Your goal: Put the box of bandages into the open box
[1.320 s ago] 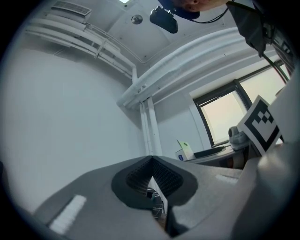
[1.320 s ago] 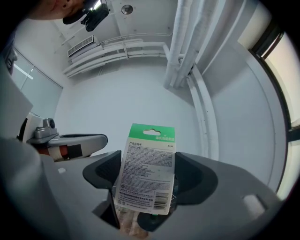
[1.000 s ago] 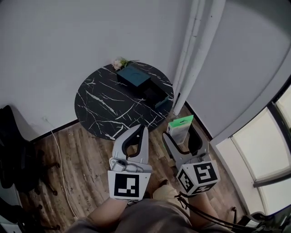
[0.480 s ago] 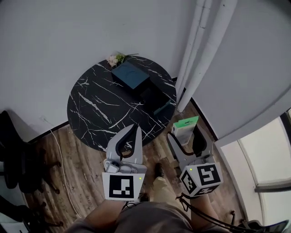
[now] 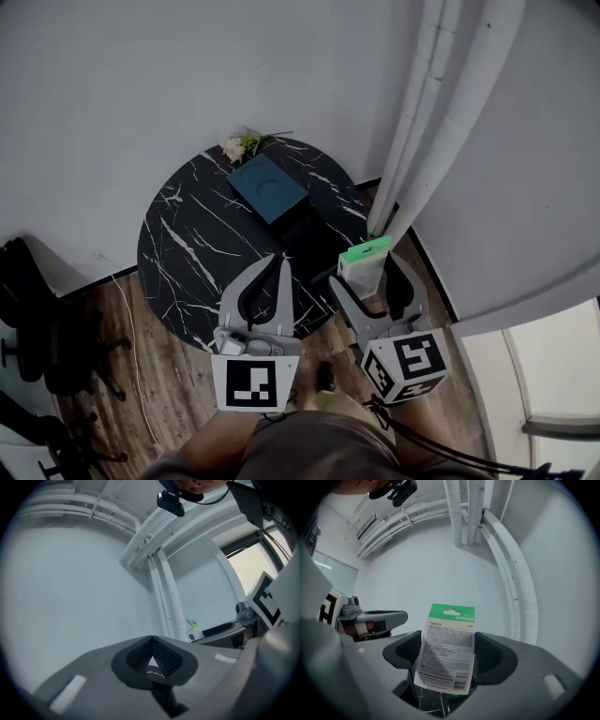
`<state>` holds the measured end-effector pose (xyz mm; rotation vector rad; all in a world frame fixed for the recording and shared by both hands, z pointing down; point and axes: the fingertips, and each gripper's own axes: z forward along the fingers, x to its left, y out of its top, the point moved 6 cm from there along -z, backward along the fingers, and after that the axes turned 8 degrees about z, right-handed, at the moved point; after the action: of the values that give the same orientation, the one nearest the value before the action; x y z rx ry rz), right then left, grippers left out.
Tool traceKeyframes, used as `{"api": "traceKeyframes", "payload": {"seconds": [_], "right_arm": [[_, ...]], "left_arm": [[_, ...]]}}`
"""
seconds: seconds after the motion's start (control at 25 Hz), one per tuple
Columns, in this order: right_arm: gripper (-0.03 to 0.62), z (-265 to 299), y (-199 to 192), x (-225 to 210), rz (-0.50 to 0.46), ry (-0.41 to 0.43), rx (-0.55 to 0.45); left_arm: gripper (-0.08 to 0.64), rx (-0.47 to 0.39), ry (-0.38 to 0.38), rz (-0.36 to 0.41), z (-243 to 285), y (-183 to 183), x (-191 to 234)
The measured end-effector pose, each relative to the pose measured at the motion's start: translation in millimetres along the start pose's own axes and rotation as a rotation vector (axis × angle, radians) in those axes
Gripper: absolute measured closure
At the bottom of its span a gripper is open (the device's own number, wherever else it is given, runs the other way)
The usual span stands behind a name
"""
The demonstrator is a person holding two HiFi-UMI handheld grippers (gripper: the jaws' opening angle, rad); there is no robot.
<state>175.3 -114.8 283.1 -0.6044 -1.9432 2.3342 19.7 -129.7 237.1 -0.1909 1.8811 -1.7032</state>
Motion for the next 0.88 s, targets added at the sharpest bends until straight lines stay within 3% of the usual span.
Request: {"api": "traceKeyframes", "payload": {"seconds": [0.44, 0.6, 0.88], "right_arm": [[0.207, 73.4, 36.8, -13.1, -0.046, 0.122, -0.014], [0.207, 99.8, 31.8, -13.2, -0.063, 0.143, 0.013], [0.207, 143.0, 6.6, -29.3, -0.061, 0.106, 0.112]], "left_arm": [[0.560, -0.013, 0.144, 0.011, 40.9, 7.2, 39.5], [0.560, 0.013, 0.151, -0.007, 54.8, -8.0, 53.6], [0.560, 0.085, 0.128, -0.083, 86.1, -48.2, 75.0]]}}
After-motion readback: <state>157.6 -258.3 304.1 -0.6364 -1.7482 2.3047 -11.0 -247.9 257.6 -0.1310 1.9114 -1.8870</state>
